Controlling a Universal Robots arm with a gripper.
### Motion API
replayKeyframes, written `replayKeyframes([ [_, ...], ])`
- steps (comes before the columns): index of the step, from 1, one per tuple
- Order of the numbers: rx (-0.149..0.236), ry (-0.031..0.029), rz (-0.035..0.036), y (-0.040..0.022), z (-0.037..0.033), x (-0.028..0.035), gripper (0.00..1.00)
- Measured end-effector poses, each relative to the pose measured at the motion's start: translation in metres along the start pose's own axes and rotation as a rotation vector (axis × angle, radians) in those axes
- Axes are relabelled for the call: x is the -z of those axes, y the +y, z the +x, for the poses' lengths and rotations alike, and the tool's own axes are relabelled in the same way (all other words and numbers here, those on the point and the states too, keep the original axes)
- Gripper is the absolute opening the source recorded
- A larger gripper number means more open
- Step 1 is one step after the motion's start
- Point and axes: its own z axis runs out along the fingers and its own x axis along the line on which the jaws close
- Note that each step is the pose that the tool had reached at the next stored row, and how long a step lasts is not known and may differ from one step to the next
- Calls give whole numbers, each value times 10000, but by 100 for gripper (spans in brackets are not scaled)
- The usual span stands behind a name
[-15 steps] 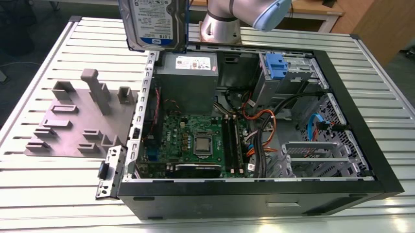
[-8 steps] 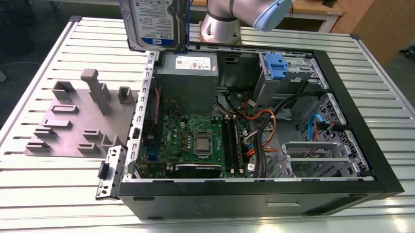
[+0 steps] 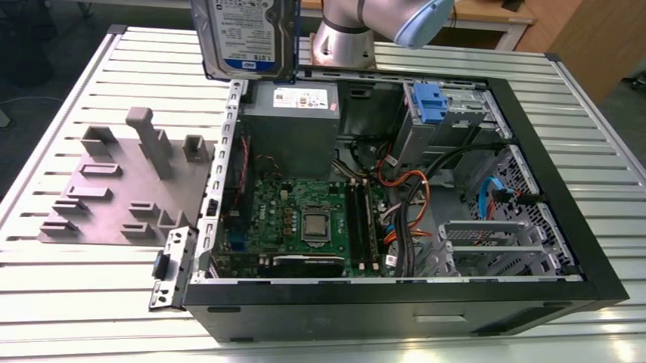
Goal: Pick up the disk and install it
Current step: 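Pick up the disk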
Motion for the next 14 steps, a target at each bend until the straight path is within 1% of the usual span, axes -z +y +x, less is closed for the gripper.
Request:
replayKeyframes([
  [5, 0, 0, 0, -15, -1, 0, 36],
  [14, 0, 0, 0, -18, -1, 0, 36],
])
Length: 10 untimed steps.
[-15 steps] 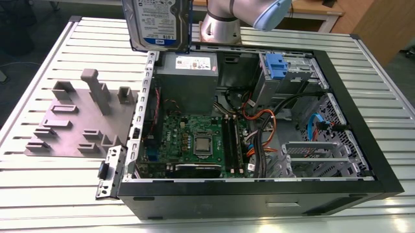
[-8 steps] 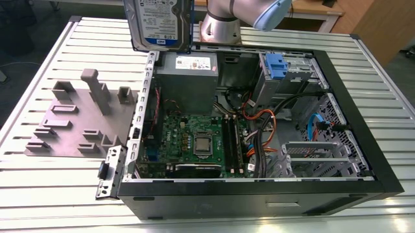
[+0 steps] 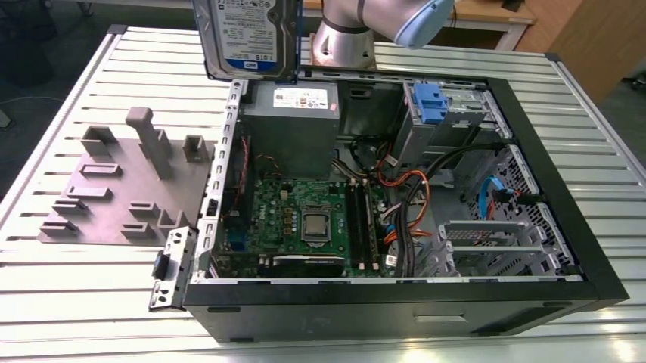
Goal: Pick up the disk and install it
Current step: 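Pick up the disk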
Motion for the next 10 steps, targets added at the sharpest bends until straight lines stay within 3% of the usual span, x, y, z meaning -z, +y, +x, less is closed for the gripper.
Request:
replayKeyframes([
  [3, 2, 0, 0, -3, 25, 0, 36],
  [8, 0, 0, 0, -10, 205, -7, 36],
  [10, 0, -1, 1, -39, 230, -12, 36],
])
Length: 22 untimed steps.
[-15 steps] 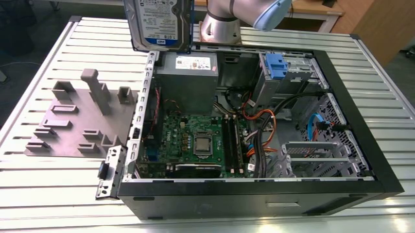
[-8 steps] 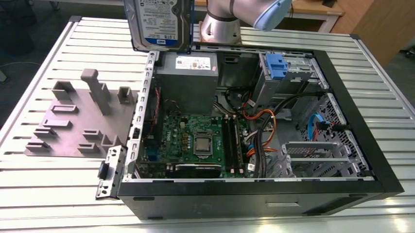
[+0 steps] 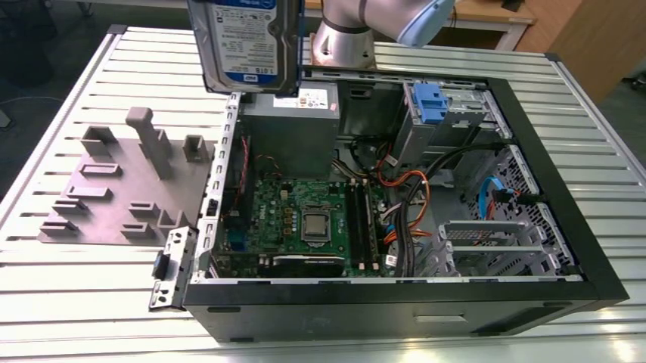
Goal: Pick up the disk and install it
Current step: 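Pick up the disk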
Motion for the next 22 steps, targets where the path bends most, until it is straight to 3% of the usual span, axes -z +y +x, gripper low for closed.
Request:
replayKeyframes([
  [2, 1, 1, 0, -65, 10, -3, 36],
  [14, 1, 2, -1, -587, 9, -17, 36],
  [18, 1, 0, 0, -693, 19, -29, 36],
  [22, 0, 2, -1, -731, 86, -57, 36],
])
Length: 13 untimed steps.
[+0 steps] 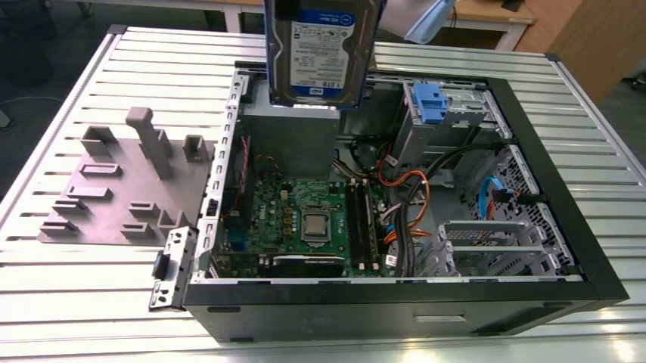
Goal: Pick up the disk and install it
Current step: 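Pick up the disk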
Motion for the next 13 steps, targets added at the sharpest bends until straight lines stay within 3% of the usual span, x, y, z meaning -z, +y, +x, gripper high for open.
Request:
replayKeyframes([
  [8, 0, 0, 0, -54, 226, -71, 36],
  [13, 1, -1, 0, -242, 251, -90, 36],
])
